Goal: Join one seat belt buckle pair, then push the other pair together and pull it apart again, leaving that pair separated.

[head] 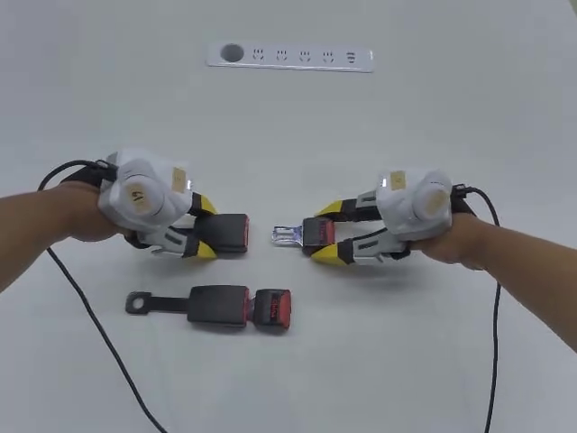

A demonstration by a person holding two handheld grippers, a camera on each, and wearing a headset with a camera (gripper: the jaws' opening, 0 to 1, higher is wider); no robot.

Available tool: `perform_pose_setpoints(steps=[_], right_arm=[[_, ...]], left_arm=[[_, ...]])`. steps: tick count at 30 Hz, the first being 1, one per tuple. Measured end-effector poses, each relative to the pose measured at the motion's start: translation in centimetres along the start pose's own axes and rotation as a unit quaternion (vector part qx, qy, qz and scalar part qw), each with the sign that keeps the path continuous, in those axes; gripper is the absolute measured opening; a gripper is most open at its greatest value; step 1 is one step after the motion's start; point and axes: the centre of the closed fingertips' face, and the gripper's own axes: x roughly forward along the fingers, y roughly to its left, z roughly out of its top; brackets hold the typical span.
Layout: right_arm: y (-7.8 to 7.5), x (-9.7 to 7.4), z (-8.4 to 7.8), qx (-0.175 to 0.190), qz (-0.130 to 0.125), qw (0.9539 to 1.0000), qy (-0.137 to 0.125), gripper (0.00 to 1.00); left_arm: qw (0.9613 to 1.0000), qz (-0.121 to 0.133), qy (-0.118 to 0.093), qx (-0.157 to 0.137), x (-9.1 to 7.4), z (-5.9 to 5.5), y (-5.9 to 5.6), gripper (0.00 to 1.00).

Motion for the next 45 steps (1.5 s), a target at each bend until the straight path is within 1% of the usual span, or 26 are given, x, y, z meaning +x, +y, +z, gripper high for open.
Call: perform_pose_setpoints(steps=[3,5,10,12,14,16,17,18,20,27,32,34,35,37,41,45], right_arm=[[0.0,0.7,0.2,-0.003,0.001,1.0000,-0.003,0.36],[0.1,1.2,0.6,-0.012,0.003,0.9999,-0.004,0.36],[0.5,2.2,1.3,-0.018,0.007,0.9998,-0.001,0.36],[0.3,2.7,1.5,-0.019,0.008,0.9998,-0.001,0.36],[0.2,3.0,1.7,-0.020,0.008,0.9998,0.002,0.36],[0.2,3.5,2.0,-0.028,0.005,0.9995,0.011,0.36],[0.3,3.7,2.2,-0.029,0.006,0.9995,0.012,0.36],[0.2,3.8,2.1,-0.033,0.007,0.9993,0.015,0.36],[0.2,3.7,2.0,-0.027,0.008,0.9995,0.011,0.36],[0.3,3.9,2.2,-0.022,0.001,0.9996,0.017,0.35],[0.3,4.3,2.6,-0.018,-0.002,0.9994,0.029,0.35],[0.5,5.0,3.2,-0.014,-0.006,0.9996,0.024,0.35],[0.6,5.5,3.5,-0.016,-0.009,0.9995,0.027,0.35],[0.7,5.4,3.4,-0.017,-0.009,0.9992,0.036,0.35],[0.6,5.3,3.3,-0.002,-0.013,0.9991,0.040,0.35],[0.7,5.3,3.3,-0.007,-0.015,0.9984,0.054,0.35]], left_arm=[[1.0000,0.000,0.000,0.000,0.0,0.0,0.0,0.34],[1.0000,0.000,0.002,0.001,0.0,0.0,0.0,0.34],[1.0000,0.000,0.003,0.001,0.0,0.0,0.0,0.34],[1.0000,0.000,0.005,0.001,0.0,-0.1,0.0,0.34],[1.0000,0.000,0.007,0.003,0.0,-0.1,-0.1,0.34],[0.9999,-0.002,0.012,0.003,0.1,-0.1,-0.2,0.34],[0.9999,-0.002,0.010,0.004,0.1,0.0,-0.2,0.34],[0.9999,-0.004,0.010,0.009,0.2,0.1,-0.3,0.34],[0.9999,-0.005,0.011,0.009,0.2,0.0,-0.3,0.34],[0.9999,-0.003,0.015,0.006,0.2,0.0,-0.2,0.34],[0.9997,-0.006,0.024,0.010,0.2,0.2,-0.3,0.33],[0.9996,-0.007,0.025,0.010,0.3,0.2,-0.2,0.33],[0.9995,-0.007,0.027,0.013,0.3,0.2,-0.2,0.33],[0.9995,-0.008,0.029,0.012,0.3,0.2,-0.2,0.33],[0.9993,-0.009,0.034,0.013,0.4,0.3,-0.2,0.33],[0.9991,-0.009,0.039,0.012,0.4,0.3,-0.3,0.33]])
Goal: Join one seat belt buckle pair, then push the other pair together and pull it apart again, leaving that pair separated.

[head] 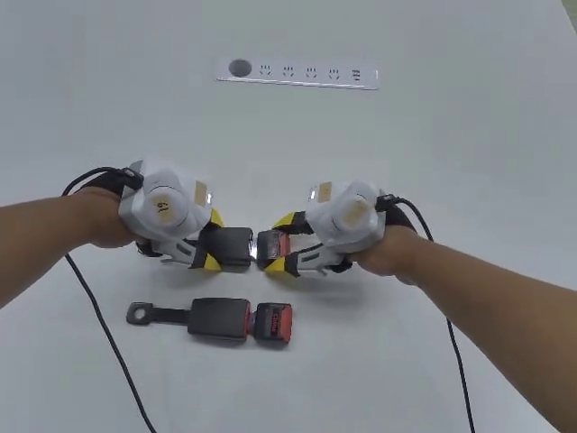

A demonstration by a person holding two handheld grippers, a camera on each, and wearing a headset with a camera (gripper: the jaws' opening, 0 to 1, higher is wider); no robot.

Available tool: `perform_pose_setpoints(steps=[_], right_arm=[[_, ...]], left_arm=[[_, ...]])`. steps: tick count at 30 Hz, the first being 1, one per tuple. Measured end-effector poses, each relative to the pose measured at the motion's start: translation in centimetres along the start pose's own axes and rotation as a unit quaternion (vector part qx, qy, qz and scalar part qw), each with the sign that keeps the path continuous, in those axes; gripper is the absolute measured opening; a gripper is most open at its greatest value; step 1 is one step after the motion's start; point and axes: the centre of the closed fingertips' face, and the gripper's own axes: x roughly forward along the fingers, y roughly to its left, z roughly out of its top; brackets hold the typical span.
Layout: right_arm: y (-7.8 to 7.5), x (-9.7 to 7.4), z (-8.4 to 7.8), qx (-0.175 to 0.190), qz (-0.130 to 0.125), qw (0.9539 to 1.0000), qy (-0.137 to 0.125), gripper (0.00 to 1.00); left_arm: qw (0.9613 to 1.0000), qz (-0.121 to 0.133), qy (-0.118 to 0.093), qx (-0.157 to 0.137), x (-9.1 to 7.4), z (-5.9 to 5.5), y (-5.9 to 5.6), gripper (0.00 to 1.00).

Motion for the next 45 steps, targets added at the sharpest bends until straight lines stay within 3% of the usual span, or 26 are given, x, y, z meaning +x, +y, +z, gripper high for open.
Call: perform_pose_setpoints(steps=[45], right_arm=[[-0.32,-0.36,-0.56,-0.023,-0.025,0.9985,0.043,0.36]], left_arm=[[0.9999,0.005,0.005,-0.011,0.12,-0.32,0.12,0.34]])
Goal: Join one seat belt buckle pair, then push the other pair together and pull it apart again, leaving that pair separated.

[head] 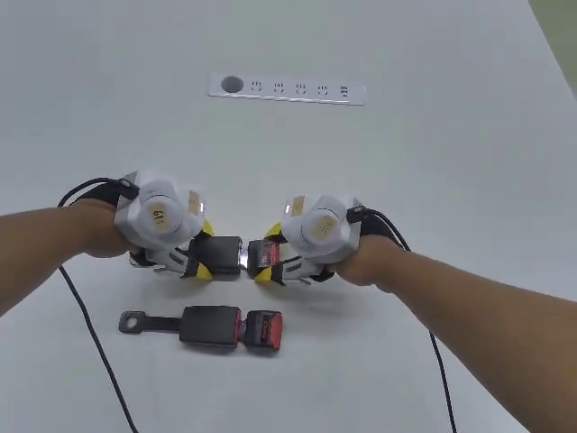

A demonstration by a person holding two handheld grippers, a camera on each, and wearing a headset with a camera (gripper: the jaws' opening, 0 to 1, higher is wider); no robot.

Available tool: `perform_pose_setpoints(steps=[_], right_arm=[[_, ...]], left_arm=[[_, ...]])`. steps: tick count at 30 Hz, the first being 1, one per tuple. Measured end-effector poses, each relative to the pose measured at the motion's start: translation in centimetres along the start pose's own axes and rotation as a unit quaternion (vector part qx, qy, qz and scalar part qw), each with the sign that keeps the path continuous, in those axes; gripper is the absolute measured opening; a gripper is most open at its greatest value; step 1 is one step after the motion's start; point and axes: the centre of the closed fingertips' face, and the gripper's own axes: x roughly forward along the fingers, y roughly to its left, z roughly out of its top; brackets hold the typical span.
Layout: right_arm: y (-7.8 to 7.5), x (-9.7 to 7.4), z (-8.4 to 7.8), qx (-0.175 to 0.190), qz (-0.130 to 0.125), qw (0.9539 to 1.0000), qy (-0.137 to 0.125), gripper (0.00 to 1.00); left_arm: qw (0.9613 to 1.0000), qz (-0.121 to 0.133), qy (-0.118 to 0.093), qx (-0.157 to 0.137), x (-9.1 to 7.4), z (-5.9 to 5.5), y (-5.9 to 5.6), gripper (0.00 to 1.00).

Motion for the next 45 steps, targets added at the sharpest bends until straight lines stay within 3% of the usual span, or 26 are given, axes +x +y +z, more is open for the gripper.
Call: perform_pose_setpoints(steps=[16,25,45], right_arm=[[0.0,-1.4,-1.5,-0.001,-0.005,1.0000,-0.006,0.36],[0.0,-3.1,-3.2,-0.009,-0.001,1.0000,-0.002,0.36],[-1.4,-7.1,-7.6,0.014,-0.011,0.9998,0.011,0.37]], left_arm=[[1.0000,-0.002,-0.003,0.005,0.0,0.0,0.0,0.34],[0.9999,-0.002,-0.008,0.007,-0.4,0.3,-0.4,0.35],[0.9999,-0.003,-0.002,0.010,-0.5,0.4,-0.4,0.35]])
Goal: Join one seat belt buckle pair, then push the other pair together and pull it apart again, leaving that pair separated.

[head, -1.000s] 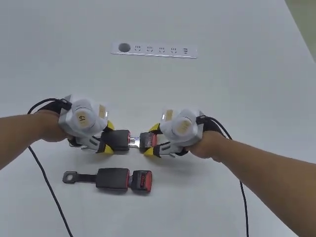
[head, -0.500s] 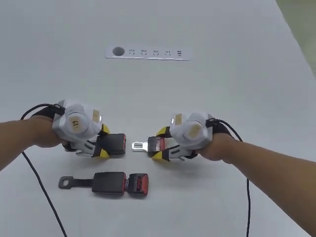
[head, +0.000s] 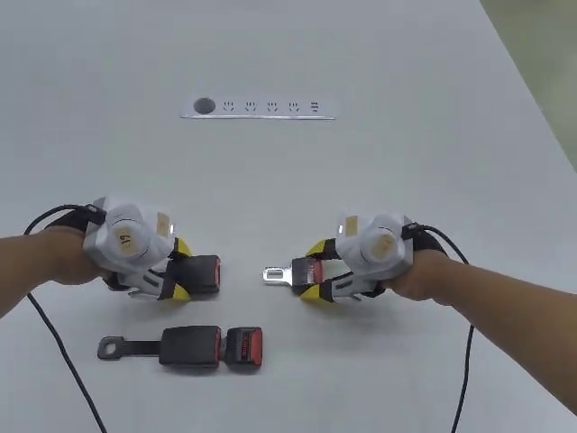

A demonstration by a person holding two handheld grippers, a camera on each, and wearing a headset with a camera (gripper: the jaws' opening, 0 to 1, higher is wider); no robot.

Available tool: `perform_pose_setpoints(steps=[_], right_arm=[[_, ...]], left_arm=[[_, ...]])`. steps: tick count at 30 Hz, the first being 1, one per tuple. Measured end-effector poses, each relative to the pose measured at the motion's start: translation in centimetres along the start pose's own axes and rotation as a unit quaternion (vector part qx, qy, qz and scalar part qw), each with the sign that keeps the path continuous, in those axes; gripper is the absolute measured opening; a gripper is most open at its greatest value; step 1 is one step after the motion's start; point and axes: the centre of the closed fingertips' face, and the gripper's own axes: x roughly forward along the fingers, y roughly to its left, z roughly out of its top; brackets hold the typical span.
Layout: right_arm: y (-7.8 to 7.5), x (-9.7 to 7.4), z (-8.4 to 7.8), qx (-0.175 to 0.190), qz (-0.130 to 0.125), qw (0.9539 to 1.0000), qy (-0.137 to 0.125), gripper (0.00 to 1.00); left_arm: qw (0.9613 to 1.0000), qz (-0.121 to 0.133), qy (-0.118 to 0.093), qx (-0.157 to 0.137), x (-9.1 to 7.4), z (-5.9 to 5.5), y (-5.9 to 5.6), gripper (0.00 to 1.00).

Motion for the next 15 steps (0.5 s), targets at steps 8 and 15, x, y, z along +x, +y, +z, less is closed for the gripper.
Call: perform_pose_setpoints(steps=[8,15], right_arm=[[-0.4,-0.8,-1.3,0.008,-0.002,1.0000,0.004,0.37],[-0.5,-2.1,-2.8,0.016,-0.006,0.9998,0.008,0.37]], left_arm=[[1.0000,0.000,0.002,0.000,0.0,-0.1,0.1,0.35],[1.0000,0.001,0.001,-0.002,0.0,-0.1,0.2,0.35]])
